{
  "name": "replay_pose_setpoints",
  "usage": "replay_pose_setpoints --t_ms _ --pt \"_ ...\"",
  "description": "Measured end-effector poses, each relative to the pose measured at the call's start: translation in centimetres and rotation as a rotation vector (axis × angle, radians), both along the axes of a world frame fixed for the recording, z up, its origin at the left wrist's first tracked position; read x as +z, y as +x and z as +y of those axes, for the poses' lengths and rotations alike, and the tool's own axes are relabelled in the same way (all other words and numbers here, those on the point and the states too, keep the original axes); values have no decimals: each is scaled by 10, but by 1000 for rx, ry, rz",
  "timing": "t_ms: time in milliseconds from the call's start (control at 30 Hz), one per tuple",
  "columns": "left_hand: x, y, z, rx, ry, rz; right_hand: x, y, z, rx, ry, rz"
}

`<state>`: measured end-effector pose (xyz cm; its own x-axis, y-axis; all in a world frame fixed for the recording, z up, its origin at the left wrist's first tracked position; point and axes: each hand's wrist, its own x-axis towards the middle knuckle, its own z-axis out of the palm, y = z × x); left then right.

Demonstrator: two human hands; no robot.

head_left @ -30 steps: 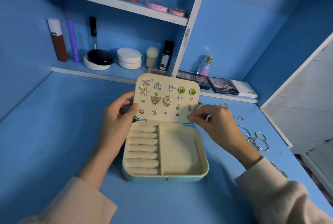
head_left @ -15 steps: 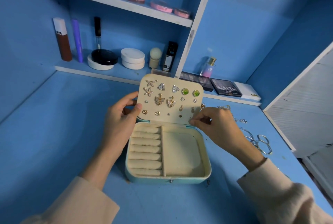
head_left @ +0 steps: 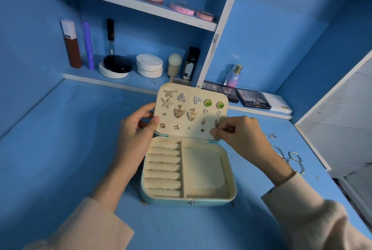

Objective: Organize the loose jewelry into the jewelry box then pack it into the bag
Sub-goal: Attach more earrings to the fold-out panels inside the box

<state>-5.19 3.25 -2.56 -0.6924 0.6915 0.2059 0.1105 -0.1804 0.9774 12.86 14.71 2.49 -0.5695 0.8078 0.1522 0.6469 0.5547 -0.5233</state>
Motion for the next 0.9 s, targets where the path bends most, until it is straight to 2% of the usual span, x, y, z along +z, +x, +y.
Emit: replay_pose_setpoints --t_ms 200,433,533,700,900 --pt "0 0 0 -1 3 -13 -10 -2 -1 -2 122 62" --pt "1 0 1 -4 -4 -14 -8 13 7 -17 100 142" --pt "-1 0 2 5 -13 -11 -7 27 14 -40 86 74" --pt "-4 -1 3 19 -30 -12 -13 50 24 35 -13 -192" --pt "-3 -1 3 3 -30 -27 -17 59 19 139 -38 -217"
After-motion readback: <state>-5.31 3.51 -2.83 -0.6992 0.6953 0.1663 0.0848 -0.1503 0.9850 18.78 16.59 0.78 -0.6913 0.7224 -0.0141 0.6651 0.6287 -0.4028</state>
